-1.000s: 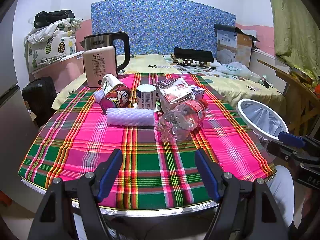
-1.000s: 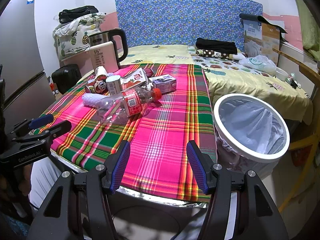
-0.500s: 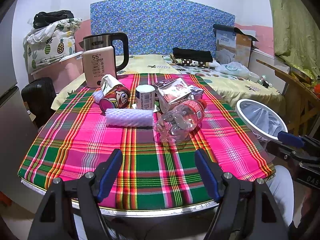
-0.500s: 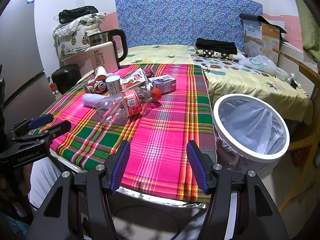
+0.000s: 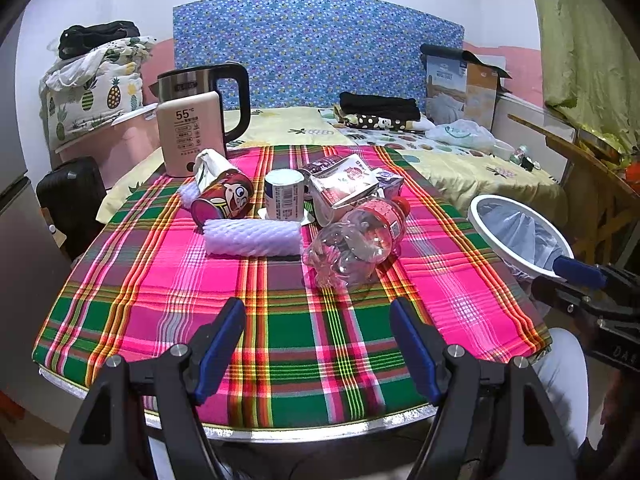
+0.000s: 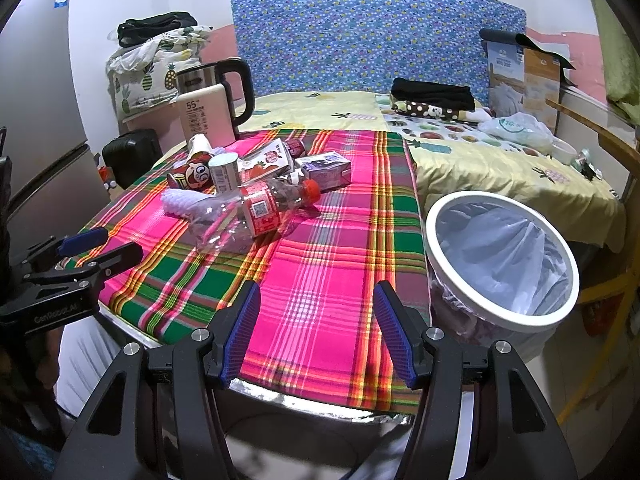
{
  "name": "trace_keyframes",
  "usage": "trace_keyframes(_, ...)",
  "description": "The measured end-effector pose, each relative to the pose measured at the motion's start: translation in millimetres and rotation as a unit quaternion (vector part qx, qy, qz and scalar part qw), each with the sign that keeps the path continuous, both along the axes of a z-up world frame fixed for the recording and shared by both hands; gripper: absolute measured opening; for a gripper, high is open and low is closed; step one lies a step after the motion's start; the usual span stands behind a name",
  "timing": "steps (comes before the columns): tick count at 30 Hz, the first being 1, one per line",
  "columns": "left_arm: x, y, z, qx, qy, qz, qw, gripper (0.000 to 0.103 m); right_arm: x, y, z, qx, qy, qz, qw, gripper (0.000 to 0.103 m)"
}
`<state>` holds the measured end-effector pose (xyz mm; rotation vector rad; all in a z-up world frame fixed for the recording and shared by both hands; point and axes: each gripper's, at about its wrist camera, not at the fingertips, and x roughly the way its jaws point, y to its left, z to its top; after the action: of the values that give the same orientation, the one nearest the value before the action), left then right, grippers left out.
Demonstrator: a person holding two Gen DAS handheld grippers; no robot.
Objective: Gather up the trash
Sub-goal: 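Reach the left tool to the clear Coke bottle and grasp it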
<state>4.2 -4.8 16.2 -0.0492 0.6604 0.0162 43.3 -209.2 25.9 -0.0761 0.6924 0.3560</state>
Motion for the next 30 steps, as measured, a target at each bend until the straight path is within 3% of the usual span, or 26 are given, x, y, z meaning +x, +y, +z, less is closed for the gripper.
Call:
trace_keyframes(10,30.6,1.0,-4.1,0.006,0.002,-0.023,0.9997,0.076,20.1,-5.1,-1.7,0.004,0.003,0.004,1.000,0.067)
trace_keyframes(18,72.4,-11.5,-2.2,0.025,-0.005,-0.078,0.9967,0.076,30.4,-9.6,-6.4,0.009,0.012,0.005,1.000,0.067)
trace_keyframes(30,114.9,-28.3,-28.9,0.045,0.042,-0.124,0.9903,0.076,47.8,-14.5,-14.8,0.009,0.030,-0.005,1.000,0.067)
